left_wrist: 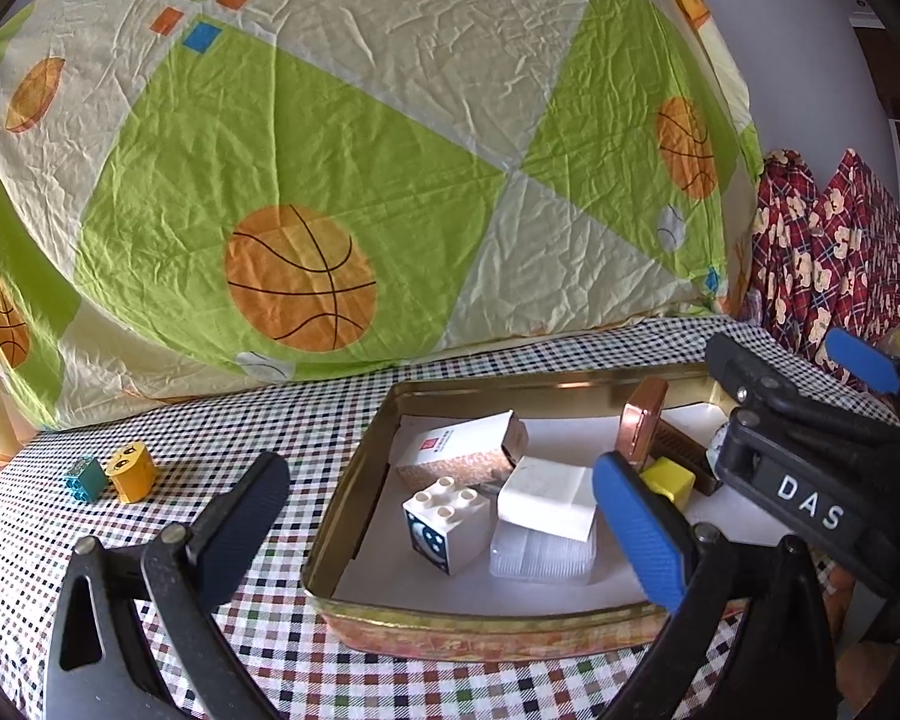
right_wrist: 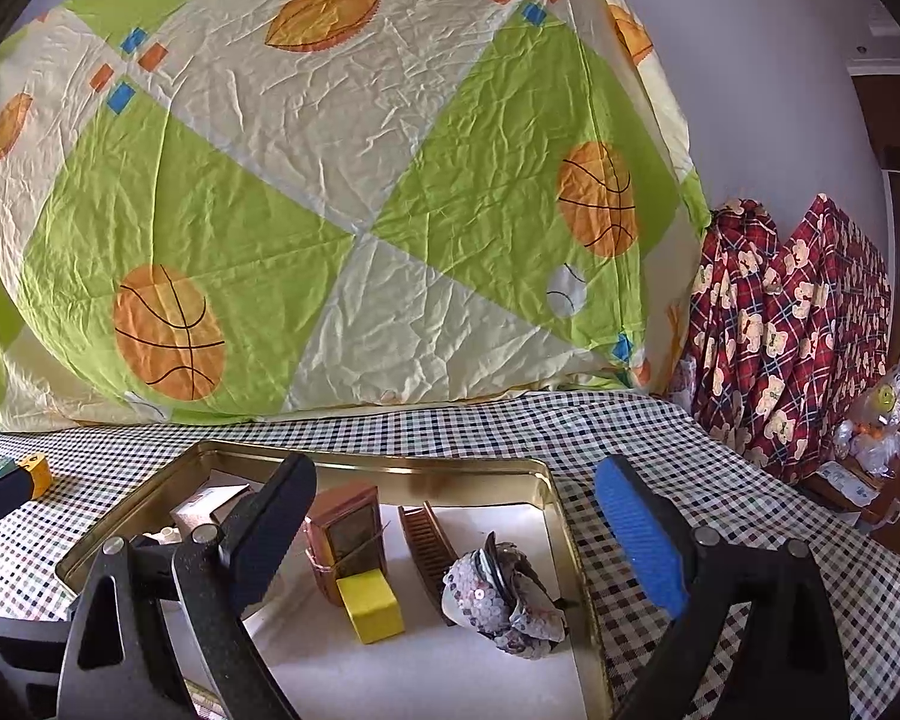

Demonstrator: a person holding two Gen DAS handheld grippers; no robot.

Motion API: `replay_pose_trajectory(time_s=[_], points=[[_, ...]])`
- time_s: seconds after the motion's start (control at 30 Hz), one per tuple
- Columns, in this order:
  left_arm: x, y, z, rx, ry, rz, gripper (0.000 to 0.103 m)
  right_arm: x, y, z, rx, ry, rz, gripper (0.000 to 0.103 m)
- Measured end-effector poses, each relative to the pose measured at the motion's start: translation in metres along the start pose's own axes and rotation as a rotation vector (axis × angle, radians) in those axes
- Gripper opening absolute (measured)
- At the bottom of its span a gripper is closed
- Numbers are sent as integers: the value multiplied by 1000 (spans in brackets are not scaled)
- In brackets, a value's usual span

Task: Organize rigid objects
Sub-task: 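Move both tools away from the tray toward the yellow and blue blocks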

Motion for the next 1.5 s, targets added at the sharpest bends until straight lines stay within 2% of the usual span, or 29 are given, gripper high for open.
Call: replay_pose_trajectory(time_s=[0.33, 0.57, 0.7, 0.87, 1.5], points=[[18, 23, 9, -27, -5, -40, 103, 15, 6, 5, -38, 17, 0, 96], [28, 49, 15, -20, 0, -71, 103, 26, 31, 8, -65, 28, -18, 96], [32, 70, 19, 4, 12, -81, 102, 30, 52, 9, -79, 33, -28, 96], [37, 98, 24, 21, 19, -103, 102, 38, 88, 10, -25, 17, -54, 96], [39, 210, 35, 148, 58, -206, 102, 48, 207, 13, 46, 27, -207, 96]])
Point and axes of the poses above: each gripper's, at about its wrist camera, not at the fingertips, and x roughly against the way its jaws point, y to its left, z to its underside, the point moved 1 cm from there along -x, roughly the way its jaws point, and after that the axes turned 9 degrees about z, right-handed, at the moved point
